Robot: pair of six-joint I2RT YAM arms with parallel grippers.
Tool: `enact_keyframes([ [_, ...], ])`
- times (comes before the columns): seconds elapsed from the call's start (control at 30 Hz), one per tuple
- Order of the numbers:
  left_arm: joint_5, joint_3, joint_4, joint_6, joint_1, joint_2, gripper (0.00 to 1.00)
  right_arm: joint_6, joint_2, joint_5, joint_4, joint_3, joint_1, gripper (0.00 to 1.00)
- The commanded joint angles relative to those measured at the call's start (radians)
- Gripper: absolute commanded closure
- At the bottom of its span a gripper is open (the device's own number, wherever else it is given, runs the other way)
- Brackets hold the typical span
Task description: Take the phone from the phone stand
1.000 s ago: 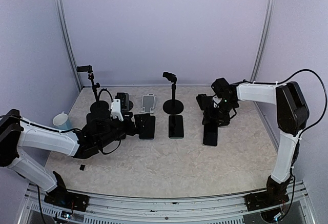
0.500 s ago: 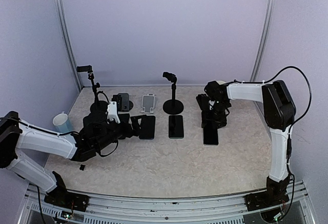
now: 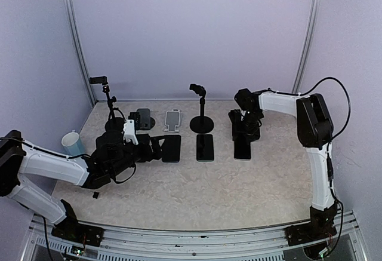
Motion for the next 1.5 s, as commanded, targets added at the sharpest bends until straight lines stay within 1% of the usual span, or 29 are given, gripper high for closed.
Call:
enact_keyframes([
  [0.0, 0.0, -0.007, 0.019, 0.004, 0.012, -0.034, 0.01, 0.002, 0.105, 0.01, 0.021, 0.071, -0.021, 0.51],
  [0.13, -0.003, -0.004, 0.001, 0.007, 0.021, -0.039, 0.01, -0.001, 0.138, -0.002, 0.021, 0.106, -0.022, 0.51],
  [0.27, -0.003, -0.002, -0.03, 0.004, 0.028, -0.049, 0.01, -0.004, 0.142, -0.017, 0.019, 0.105, -0.031, 0.5],
  [0.5, -0.015, -0.006, -0.075, -0.001, 0.038, -0.071, 0.01, 0.004, 0.041, -0.055, 0.064, -0.012, -0.016, 0.49],
  [0.73, -0.029, 0.012, -0.137, -0.008, 0.045, -0.081, 0.01, 0.03, -0.008, -0.056, 0.085, -0.089, 0.013, 0.46],
  [0.93, -0.049, 0.011, -0.201, -0.019, 0.048, -0.112, 0.01, 0.041, -0.045, -0.074, 0.111, -0.155, 0.015, 0.36],
  [1.1, -0.047, 0.017, -0.222, -0.019, 0.051, -0.115, 0.01, 0.04, -0.05, -0.114, 0.136, -0.155, 0.016, 0.29],
  [1.27, -0.049, 0.037, -0.268, -0.027, 0.06, -0.123, 0.01, 0.025, -0.068, -0.14, 0.167, -0.152, 0.016, 0.17],
  [1.47, -0.008, 0.068, -0.328, -0.025, 0.089, -0.129, 0.01, -0.013, -0.109, -0.174, 0.194, -0.14, 0.016, 0.05],
])
